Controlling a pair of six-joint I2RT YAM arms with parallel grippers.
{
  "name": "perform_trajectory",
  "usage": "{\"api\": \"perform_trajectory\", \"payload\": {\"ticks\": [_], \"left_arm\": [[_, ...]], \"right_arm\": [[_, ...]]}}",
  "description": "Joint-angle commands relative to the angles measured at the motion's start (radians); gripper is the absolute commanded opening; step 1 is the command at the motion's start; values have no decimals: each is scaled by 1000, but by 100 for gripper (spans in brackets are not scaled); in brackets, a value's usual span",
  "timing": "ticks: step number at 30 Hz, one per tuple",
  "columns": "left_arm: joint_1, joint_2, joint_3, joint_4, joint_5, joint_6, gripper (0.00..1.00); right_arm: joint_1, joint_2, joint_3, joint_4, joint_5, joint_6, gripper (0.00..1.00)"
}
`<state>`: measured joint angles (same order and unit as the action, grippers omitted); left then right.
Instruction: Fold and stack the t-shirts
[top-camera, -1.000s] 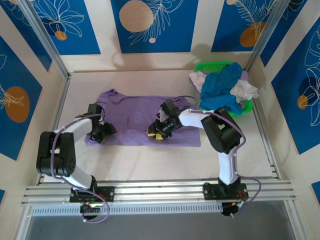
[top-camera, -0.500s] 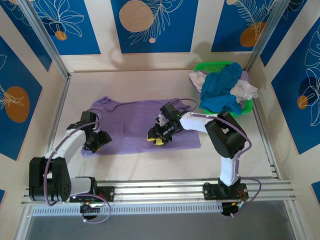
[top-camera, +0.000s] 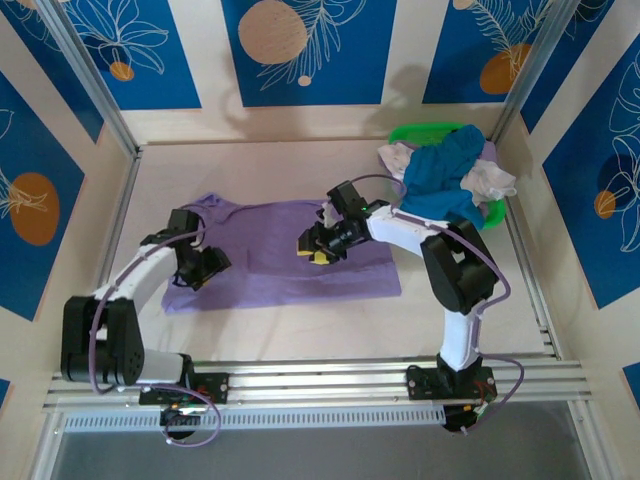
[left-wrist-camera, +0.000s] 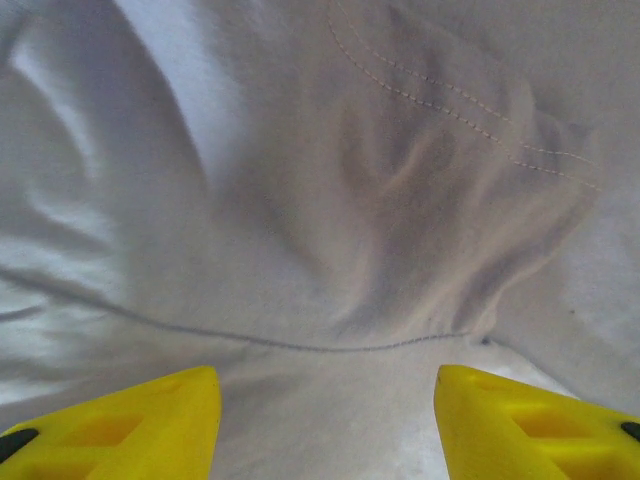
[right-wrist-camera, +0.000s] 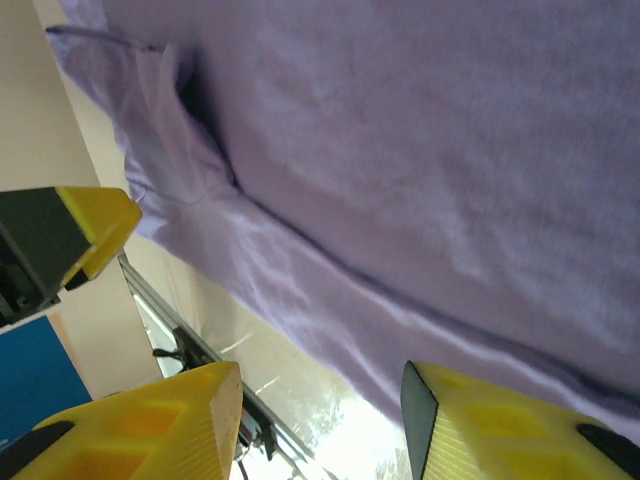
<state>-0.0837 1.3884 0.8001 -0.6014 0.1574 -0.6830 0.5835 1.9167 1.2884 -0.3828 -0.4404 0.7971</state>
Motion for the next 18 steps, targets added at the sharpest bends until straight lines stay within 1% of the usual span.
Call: {"api": "perform_trajectory", "payload": {"ticks": [1, 7, 11, 18], "left_arm": [[-17, 55, -3, 92, 37, -35, 59], [-18, 122, -47, 168, 52, -45, 58], [-18, 157, -66, 170, 46, -39, 59], [-6, 172, -106, 171, 23, -39, 59]], "right_arm": [[4, 38, 29, -39, -8, -19, 48], [9, 78, 5, -15, -12, -2, 48], [16, 90, -34, 21, -20, 20, 48], [56, 94, -91, 65, -30, 52, 48]]}}
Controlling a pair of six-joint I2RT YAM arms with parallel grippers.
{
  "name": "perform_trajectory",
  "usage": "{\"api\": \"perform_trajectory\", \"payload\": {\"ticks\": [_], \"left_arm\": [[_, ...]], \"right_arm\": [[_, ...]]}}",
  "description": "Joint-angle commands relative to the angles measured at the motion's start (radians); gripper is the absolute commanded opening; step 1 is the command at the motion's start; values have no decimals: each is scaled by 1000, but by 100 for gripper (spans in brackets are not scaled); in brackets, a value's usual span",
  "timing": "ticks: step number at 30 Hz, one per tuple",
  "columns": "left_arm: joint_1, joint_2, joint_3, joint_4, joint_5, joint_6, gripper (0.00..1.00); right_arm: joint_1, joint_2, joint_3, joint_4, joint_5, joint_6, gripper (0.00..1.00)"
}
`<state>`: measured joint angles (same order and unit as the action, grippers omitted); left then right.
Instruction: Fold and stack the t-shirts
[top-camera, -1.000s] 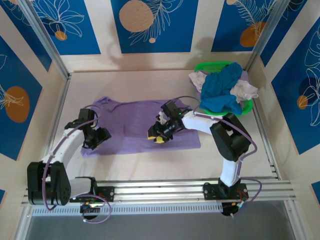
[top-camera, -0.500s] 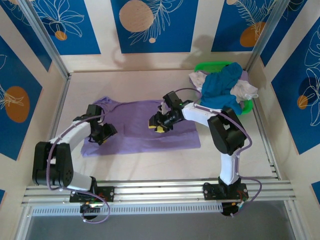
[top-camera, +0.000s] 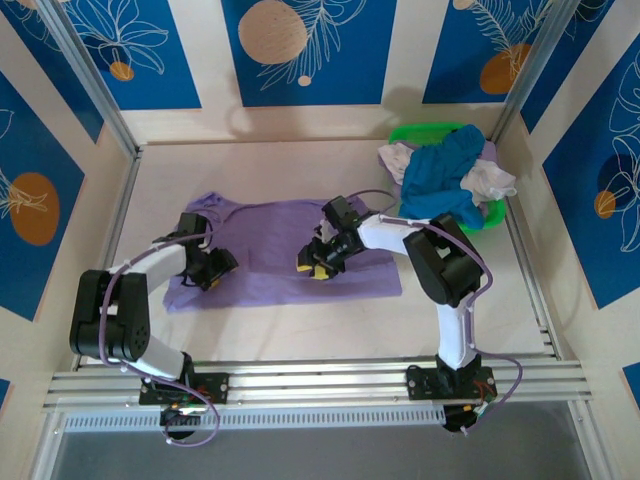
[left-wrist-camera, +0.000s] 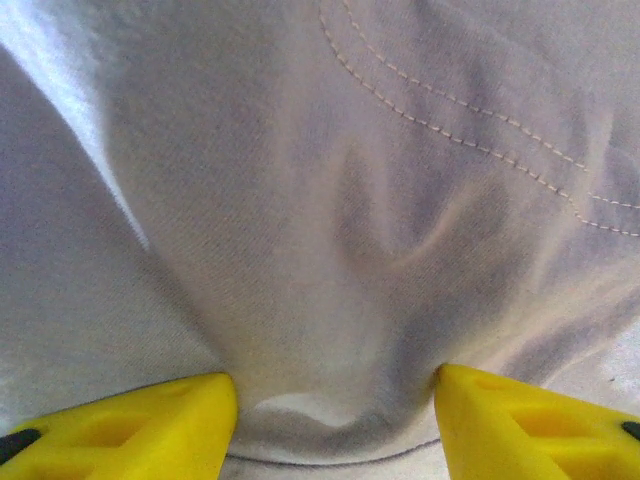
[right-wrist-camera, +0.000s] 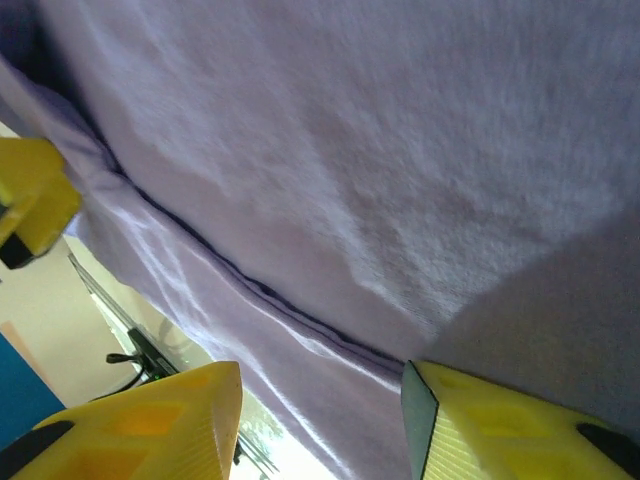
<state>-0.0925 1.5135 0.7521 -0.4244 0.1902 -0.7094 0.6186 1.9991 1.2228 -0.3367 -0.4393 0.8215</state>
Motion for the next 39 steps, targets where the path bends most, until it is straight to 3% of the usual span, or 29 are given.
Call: {"api": "perform_trajectory", "payload": {"ticks": [1, 15, 25, 31, 39], "left_arm": [[9, 48, -63, -8, -11, -10, 59], [116, -116, -141, -101, -27, 50, 60], [120, -178, 108, -270, -30, 113, 60], [121, -103, 297, -308, -63, 141, 60], [122, 167, 480, -254, -51, 144, 55]], "right_arm": [[25, 10, -31, 21, -30, 29, 48], [109, -76, -100, 79, -1, 110, 48], [52, -234, -30, -61, 62, 47, 48], [-28, -249, 62, -185, 120, -51, 48], [-154, -162, 229, -319, 189, -186, 48]]}}
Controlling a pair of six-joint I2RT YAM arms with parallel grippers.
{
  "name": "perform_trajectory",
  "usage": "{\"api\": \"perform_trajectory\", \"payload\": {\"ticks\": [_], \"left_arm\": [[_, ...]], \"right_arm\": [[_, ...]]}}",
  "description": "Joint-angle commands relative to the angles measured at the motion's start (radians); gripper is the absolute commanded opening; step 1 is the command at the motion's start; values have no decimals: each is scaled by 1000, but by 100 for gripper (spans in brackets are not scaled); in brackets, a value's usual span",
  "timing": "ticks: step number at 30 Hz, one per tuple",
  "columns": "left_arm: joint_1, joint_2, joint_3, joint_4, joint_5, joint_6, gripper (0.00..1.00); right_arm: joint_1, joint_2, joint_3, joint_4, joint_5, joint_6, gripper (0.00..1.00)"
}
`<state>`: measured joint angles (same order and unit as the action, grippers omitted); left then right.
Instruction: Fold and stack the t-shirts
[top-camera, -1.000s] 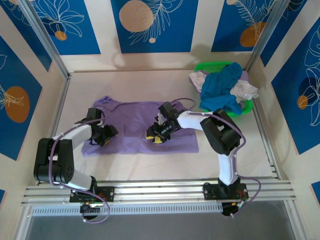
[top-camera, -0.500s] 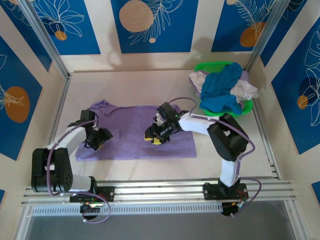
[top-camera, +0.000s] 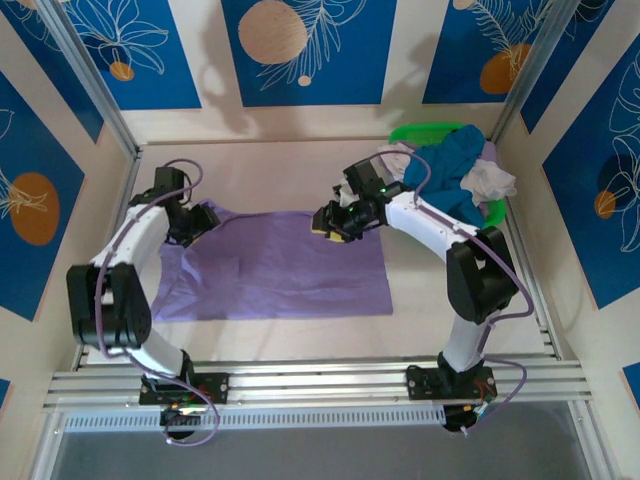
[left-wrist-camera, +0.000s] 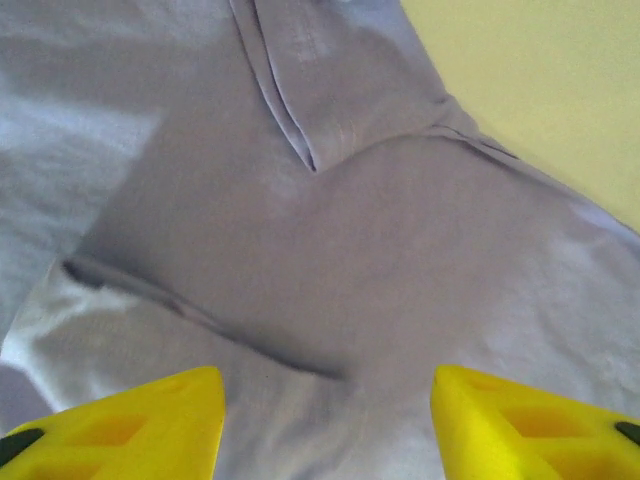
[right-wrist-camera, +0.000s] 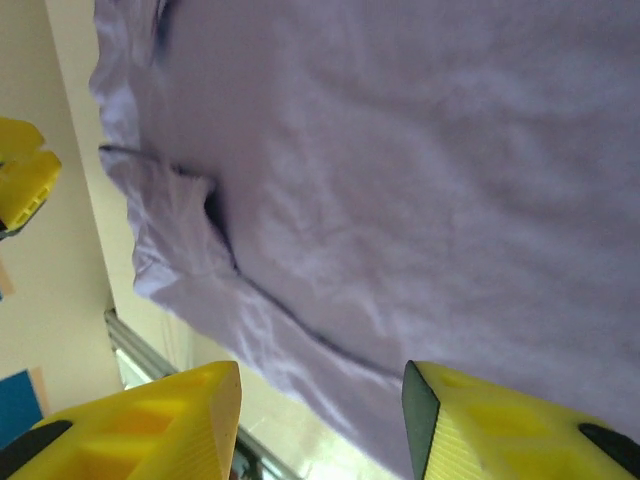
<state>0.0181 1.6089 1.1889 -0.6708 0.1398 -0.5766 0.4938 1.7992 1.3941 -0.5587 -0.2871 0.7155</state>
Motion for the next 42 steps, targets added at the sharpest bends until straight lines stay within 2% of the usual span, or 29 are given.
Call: {"api": "perform_trajectory", "payload": {"ticks": [1, 11, 18, 25, 30, 36, 42], "left_arm": [[11, 104, 63, -3, 2, 6, 54], [11, 315, 186, 40, 12, -9, 45], [9, 401, 256, 38, 6, -4, 36], [3, 431, 308, 25, 1, 2, 8], [0, 419, 339, 9, 2, 9, 0], [0, 419, 367, -1, 11, 12, 0], [-1, 417, 374, -7, 20, 11, 0]], "right_arm": [[-44, 54, 81, -112, 46, -94, 48], [-108, 213, 313, -277, 239, -238, 48], [-137, 272, 398, -306, 234, -267, 48], [-136, 367, 510, -379, 297, -308, 48], [-115, 427, 581, -452, 407, -337, 48], [-72, 392, 519, -439, 457, -353, 47], [-48, 426, 517, -429, 438, -334, 46]]}}
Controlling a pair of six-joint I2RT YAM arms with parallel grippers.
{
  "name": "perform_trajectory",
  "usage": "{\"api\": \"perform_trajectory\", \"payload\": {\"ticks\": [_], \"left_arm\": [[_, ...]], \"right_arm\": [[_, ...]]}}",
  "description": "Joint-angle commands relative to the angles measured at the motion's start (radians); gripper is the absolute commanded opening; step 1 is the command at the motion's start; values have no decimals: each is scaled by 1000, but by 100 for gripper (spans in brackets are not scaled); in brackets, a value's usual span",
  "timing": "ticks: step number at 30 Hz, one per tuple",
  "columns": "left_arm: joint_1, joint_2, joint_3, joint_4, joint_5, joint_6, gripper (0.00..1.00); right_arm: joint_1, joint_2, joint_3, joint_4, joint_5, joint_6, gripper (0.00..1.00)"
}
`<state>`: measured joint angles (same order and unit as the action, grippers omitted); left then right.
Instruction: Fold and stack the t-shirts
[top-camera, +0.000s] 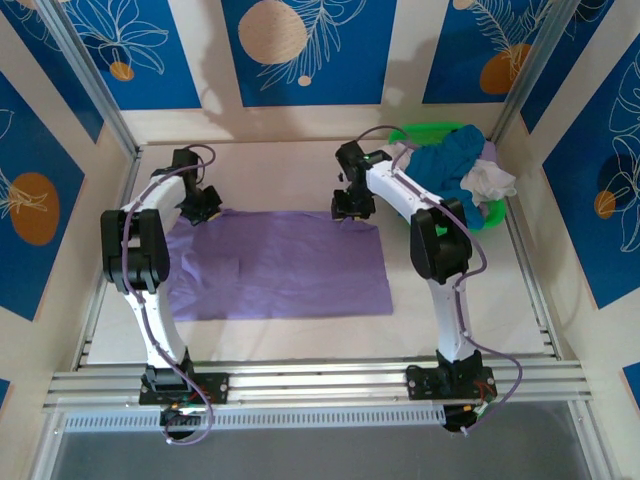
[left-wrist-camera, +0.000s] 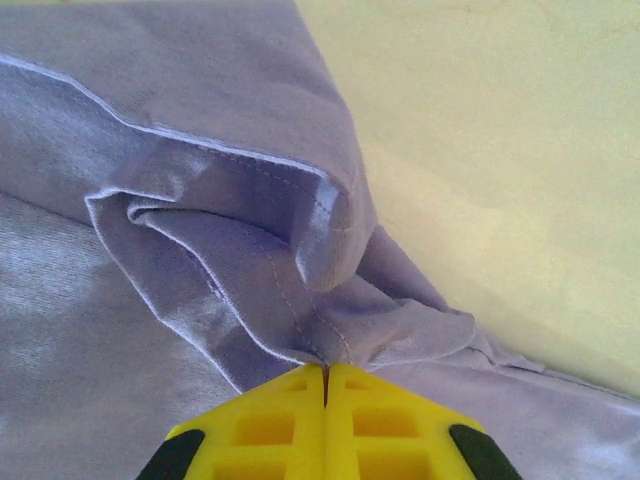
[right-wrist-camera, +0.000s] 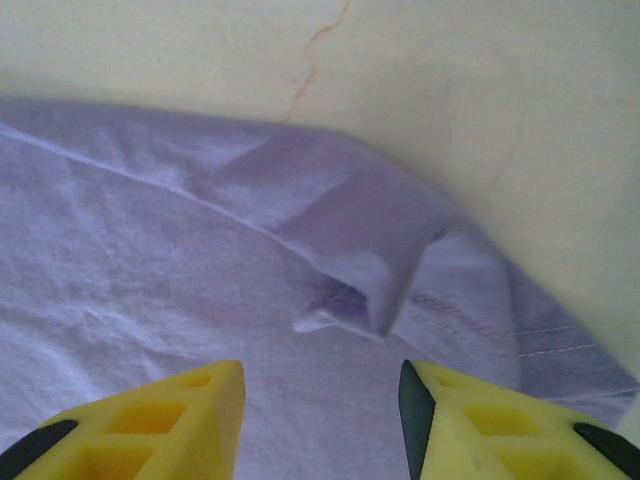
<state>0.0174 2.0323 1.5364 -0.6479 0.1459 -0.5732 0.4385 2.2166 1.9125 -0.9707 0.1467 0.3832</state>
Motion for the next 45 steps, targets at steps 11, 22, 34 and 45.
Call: {"api": "perform_trajectory", "payload": {"ticks": [11, 22, 34, 45], "left_arm": [[-5, -11, 34, -44, 18, 12, 0], [-13, -18, 33, -51, 10, 16, 0], [-13, -45, 33, -62, 11, 23, 0], [-13, -164, 23, -113, -16, 58, 0]], "right_arm": [[26, 96, 53, -35, 25, 16, 40], [26, 122, 74, -25, 78, 7, 28], [16, 93, 69, -54, 141, -41, 0], [-22, -66, -44, -100, 255, -153, 0]]}}
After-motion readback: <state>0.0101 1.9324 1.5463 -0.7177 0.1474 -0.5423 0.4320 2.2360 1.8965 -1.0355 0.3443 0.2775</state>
